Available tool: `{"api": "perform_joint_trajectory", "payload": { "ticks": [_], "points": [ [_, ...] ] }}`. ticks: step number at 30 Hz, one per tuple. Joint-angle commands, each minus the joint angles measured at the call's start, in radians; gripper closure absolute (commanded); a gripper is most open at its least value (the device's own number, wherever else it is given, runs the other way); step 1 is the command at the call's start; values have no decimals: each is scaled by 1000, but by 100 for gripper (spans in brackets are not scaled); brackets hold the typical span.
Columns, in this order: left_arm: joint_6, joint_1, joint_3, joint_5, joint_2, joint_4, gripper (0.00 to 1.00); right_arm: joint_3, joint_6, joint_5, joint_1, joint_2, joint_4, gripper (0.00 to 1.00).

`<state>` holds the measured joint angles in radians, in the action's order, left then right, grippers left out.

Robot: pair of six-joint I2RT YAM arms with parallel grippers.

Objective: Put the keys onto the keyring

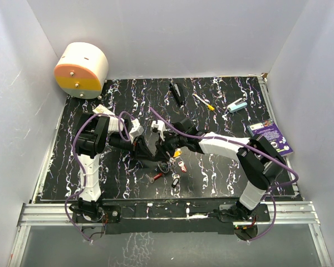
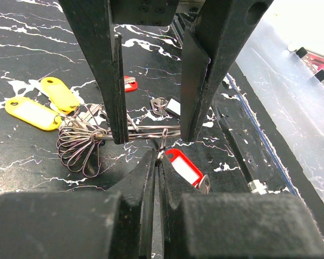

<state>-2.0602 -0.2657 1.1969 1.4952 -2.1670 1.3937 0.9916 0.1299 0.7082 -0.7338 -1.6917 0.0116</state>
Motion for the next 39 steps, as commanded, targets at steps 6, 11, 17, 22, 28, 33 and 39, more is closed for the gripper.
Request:
{"api": "perform_joint_trajectory", "payload": {
  "ticks": [6, 11, 17, 22, 28, 33, 39],
  "points": [
    [-110, 2, 10, 25, 14, 22, 100, -7, 20, 41, -6, -27, -97, 55],
    [-107, 2, 10, 25, 16, 22, 100, 4, 25, 40, -5, -43, -101, 59],
    [-107, 1, 10, 24, 17, 22, 100, 4, 28, 37, -5, -48, -92, 76],
    [-75, 1, 23, 20, 19, 22, 88, 1, 25, 32, -5, -41, -80, 92],
    [-21, 3, 54, -9, 76, 22, 62, -29, 24, 6, -5, 19, -78, 92],
    [82, 16, 138, -50, 179, 21, 42, -54, 20, -27, -5, 78, -57, 92],
    [655, 24, 267, -252, 381, -292, 3, -111, 18, -129, 16, 175, -44, 92]
  ]
}}
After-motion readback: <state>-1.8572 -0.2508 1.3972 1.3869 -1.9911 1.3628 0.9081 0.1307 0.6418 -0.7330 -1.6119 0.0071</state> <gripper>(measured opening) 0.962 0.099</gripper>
